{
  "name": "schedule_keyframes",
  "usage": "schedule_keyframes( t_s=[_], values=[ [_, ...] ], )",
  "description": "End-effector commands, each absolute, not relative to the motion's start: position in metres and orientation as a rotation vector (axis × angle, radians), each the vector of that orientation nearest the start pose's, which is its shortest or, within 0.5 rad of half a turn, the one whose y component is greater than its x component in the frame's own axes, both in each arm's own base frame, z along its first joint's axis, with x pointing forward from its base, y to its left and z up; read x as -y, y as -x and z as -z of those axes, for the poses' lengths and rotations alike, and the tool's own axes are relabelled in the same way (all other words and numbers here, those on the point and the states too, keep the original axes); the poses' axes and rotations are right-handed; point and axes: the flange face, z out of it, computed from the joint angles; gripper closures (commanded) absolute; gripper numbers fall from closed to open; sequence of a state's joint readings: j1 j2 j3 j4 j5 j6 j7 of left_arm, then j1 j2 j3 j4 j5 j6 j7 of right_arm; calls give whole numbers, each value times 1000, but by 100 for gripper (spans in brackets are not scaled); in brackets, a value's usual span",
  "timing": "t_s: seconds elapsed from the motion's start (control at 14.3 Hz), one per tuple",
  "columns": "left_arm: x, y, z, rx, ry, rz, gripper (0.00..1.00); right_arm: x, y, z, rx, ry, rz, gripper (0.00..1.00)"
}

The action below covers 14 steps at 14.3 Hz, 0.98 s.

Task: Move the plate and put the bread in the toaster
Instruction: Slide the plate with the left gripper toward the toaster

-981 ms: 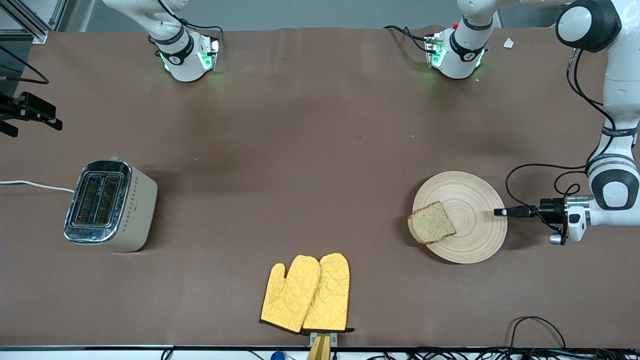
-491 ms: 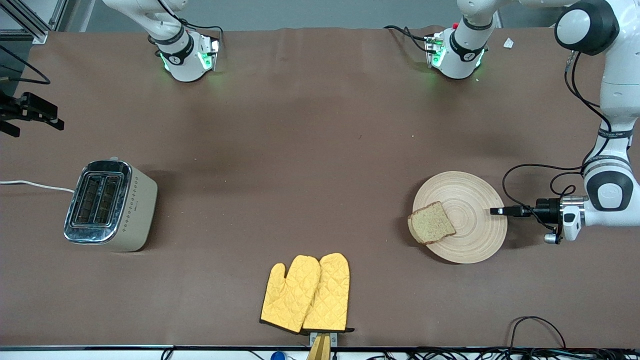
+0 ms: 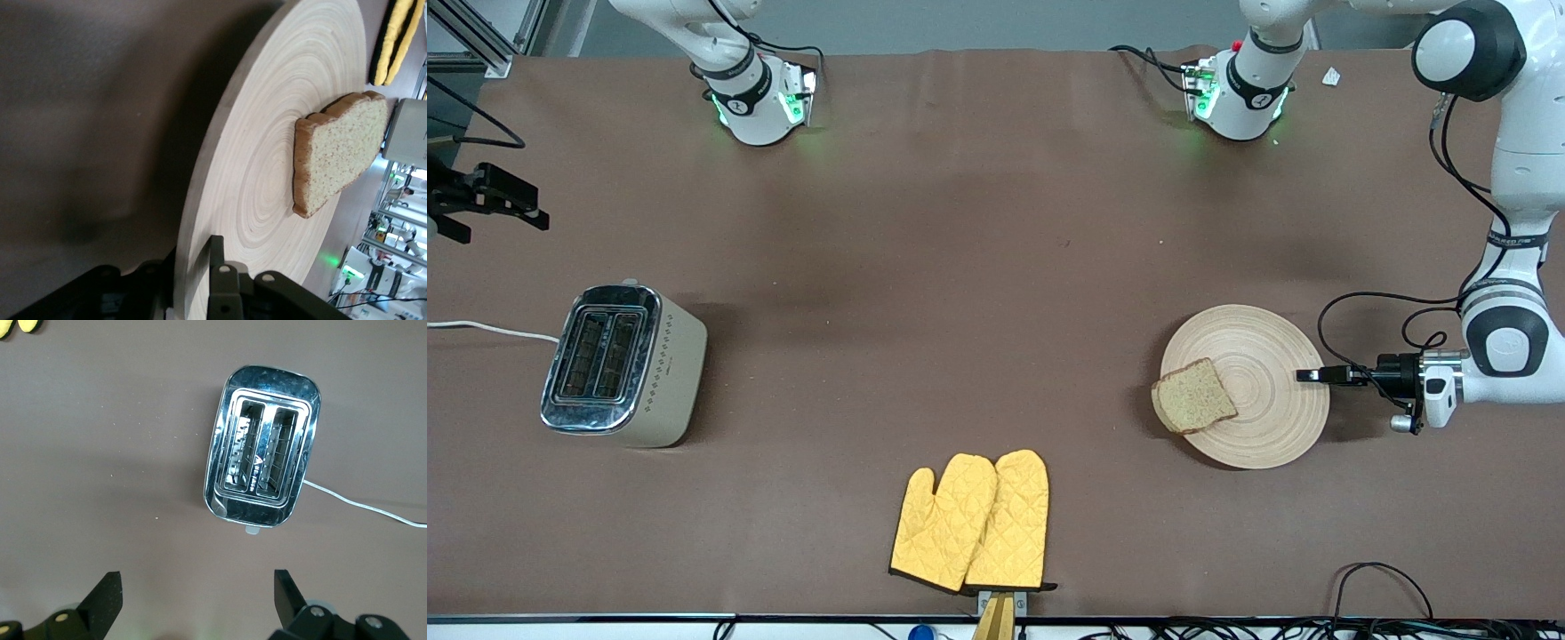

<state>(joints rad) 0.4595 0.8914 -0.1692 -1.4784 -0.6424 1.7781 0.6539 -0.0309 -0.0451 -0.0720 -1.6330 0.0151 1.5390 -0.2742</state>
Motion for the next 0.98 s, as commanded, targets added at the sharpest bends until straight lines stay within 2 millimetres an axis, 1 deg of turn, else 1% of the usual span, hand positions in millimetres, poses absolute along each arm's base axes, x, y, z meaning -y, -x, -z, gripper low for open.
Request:
schedule_keyframes(
  t_s=[0.0,0.14,0.28,0.35,0.49,0.56,0.7,0.84,0.91],
  values=[
    [-145,-648,-146,105,-2229,147,93,53,-531,-620,277,3101,-89,0],
    [-121,-655,-156,152,-2189,132,99,54,-531,-620,277,3103,-95,0],
    [-101,-662,-167,186,-2160,123,100,54,-536,-616,277,3105,-103,0],
    [-91,-667,-175,201,-2146,116,100,53,-537,-618,278,3106,-96,0],
    [-53,-676,-194,213,-2091,122,100,55,-536,-619,273,3103,-95,0],
    [-28,-679,-202,208,-2061,144,100,58,-536,-619,265,3094,-89,0],
    [18,-684,-213,184,-2034,181,100,55,-536,-619,272,3088,-90,0],
    [92,-689,-215,202,-2035,173,100,48,-537,-621,290,3079,-73,0],
    [131,-685,-214,222,-2013,193,100,43,-540,-629,293,3072,-35,0]
  ],
)
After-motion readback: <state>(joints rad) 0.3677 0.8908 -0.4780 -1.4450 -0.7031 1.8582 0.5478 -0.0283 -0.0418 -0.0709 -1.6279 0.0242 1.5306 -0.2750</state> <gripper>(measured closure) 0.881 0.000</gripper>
